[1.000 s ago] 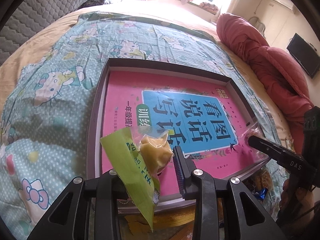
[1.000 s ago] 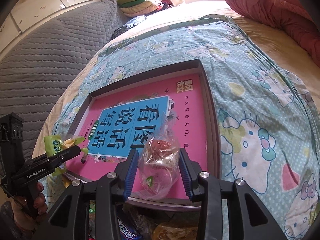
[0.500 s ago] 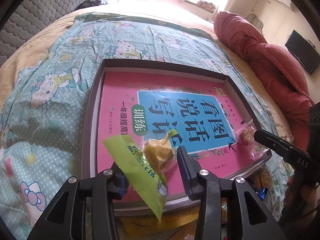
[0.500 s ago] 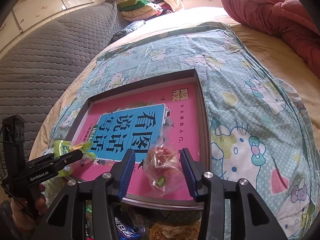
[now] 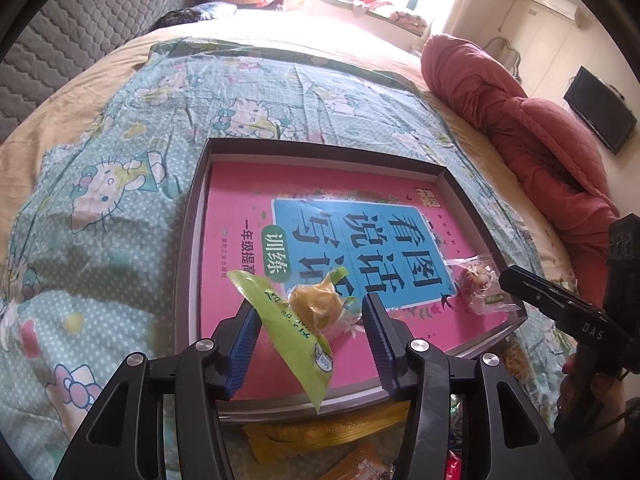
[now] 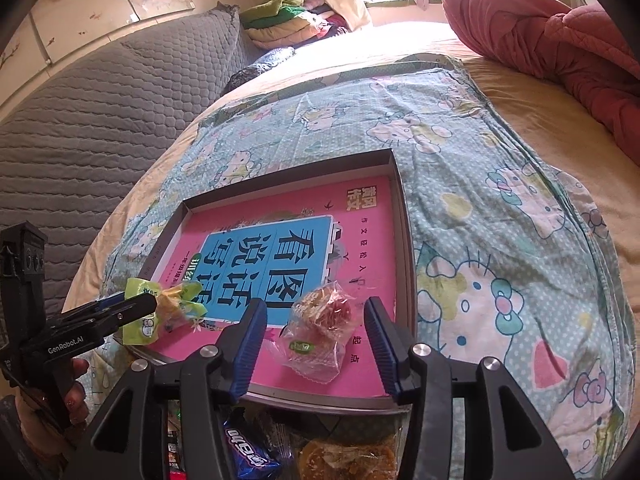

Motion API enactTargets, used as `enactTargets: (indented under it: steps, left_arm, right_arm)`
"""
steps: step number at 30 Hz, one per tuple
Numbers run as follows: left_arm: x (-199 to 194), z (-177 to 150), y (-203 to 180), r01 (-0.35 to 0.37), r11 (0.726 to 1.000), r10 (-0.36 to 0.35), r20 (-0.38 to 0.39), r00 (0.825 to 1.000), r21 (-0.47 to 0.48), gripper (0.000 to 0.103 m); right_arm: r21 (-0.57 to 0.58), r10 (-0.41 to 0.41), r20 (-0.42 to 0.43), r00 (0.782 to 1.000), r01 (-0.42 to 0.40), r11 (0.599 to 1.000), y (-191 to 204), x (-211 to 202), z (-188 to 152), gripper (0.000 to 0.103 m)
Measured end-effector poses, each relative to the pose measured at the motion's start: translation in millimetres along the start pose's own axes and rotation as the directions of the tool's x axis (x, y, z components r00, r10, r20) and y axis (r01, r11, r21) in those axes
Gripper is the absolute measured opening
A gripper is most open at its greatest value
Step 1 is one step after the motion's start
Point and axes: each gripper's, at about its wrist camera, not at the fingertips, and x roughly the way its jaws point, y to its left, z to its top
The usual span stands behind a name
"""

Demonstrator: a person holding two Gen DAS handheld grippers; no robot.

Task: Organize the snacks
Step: 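Open the left tool over the box while the right releases the clear bag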

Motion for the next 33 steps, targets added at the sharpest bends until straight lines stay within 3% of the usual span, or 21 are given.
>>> enactTargets:
  steps: [5,14,33]
  left_arm:
    - [-8,2,1,-0.001,1.0,0.001,0.014,1.0,-0.006,0.062]
    - [-25,5,2,-0.008,1.0,0.009,0.046,0.999,-0.004,0.066]
    - [-68,-6,0,-0.027,1.0,0.028,0.084,0.996,-0.005,0.067]
  right_arm:
    - [0.003,0.006,0.005,1.0,-0.006,1.0,0,-1,1,0.052]
    - [-0.015,0.019,0.004,1.0,-0.019,1.0,7,0,3,0.053]
    - [-0.014,0.061,0.047,0.997,-0.061,0.998,8,-22,8,0.055]
